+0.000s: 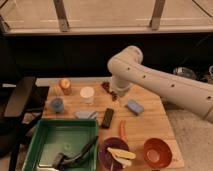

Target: Stack cups on top of each other

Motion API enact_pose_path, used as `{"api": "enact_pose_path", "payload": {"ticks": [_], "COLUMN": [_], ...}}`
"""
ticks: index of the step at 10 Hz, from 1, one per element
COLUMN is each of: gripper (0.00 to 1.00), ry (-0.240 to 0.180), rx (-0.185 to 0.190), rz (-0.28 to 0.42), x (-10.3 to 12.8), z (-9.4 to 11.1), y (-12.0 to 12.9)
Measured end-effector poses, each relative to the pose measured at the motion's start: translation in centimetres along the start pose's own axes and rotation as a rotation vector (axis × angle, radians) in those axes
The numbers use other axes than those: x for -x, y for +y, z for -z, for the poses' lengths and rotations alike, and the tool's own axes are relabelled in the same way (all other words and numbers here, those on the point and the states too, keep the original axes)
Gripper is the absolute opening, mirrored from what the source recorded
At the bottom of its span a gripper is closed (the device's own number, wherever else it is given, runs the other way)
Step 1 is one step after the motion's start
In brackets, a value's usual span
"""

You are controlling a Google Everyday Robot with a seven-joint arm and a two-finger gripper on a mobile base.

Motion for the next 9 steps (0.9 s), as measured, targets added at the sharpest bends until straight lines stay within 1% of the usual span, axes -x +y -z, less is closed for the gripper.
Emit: {"api": "enact_pose_path", "payload": {"ticks": [1,4,5,6,7,8,9], "gripper": [0.65,0.65,0.65,0.65,0.65,0.65,0.65], "ry": [-0.018,-0.068,-0.116,-0.179,-0.233,-0.248,-0.247], "rx": [-0.002,0.000,-0.011,-0.019,-0.025,-0.028,-0.028], "rz": [0.048,0.152,0.205,0.240,0.245,0.250,0.249], "x": [2.5,8.1,10.9,12.9,14.4,15.1,15.0], "z": [-0.1,-0.3,-0.3,-0.2,-0.2,-0.1,-0.1], "y": [-1.5,-3.8,-4.6,-5.2,-5.7,-5.9,-5.9]}}
